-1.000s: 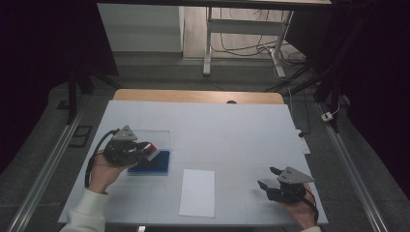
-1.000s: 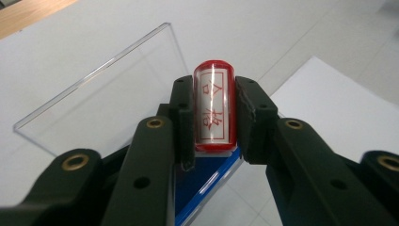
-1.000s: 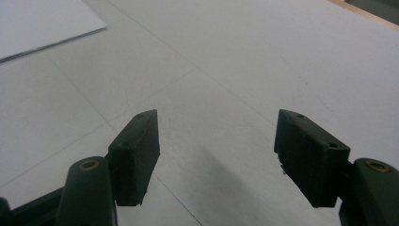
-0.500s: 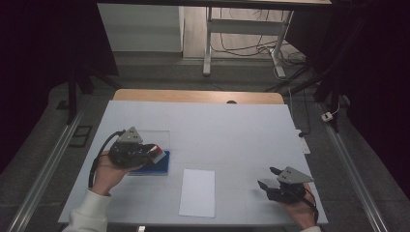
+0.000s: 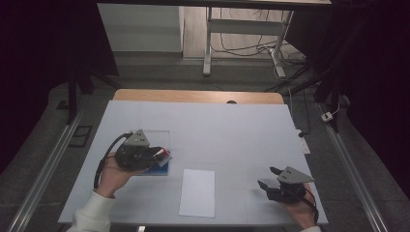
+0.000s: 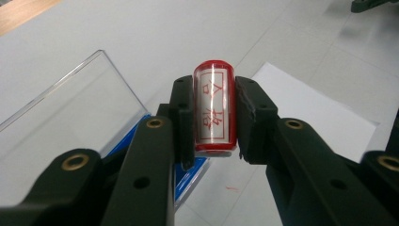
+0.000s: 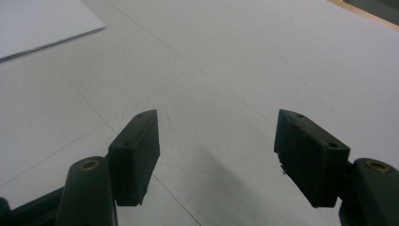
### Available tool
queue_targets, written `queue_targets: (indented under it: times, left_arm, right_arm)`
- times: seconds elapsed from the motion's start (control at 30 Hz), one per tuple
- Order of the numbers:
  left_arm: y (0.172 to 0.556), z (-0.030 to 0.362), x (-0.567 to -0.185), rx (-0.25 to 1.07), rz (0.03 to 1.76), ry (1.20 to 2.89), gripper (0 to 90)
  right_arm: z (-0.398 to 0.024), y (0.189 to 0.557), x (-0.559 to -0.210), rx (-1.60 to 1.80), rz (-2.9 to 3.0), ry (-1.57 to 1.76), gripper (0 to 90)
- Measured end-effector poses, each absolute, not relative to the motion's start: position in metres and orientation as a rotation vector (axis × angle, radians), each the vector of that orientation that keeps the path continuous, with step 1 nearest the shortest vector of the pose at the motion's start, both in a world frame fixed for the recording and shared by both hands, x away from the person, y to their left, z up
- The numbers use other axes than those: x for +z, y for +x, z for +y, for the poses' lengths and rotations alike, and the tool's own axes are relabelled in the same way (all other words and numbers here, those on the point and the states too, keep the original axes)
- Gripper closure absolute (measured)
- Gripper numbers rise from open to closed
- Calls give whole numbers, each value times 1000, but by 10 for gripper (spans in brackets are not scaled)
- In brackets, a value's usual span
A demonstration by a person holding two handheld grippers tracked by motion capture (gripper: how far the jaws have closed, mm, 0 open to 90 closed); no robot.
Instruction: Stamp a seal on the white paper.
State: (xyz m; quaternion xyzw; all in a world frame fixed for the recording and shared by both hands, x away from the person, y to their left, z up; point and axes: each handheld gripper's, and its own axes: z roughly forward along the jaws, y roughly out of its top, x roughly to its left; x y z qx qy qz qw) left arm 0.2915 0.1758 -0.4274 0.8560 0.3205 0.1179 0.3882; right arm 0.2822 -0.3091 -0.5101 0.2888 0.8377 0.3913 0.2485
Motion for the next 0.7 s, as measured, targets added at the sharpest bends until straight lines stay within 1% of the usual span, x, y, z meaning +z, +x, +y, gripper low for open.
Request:
queue_targets:
  times: [0.7]
  left_arm:
    - [288,150,-432,236,724,2205,707]
  right_arm:
    - [-309,282,-510,1058,2285,787,309]
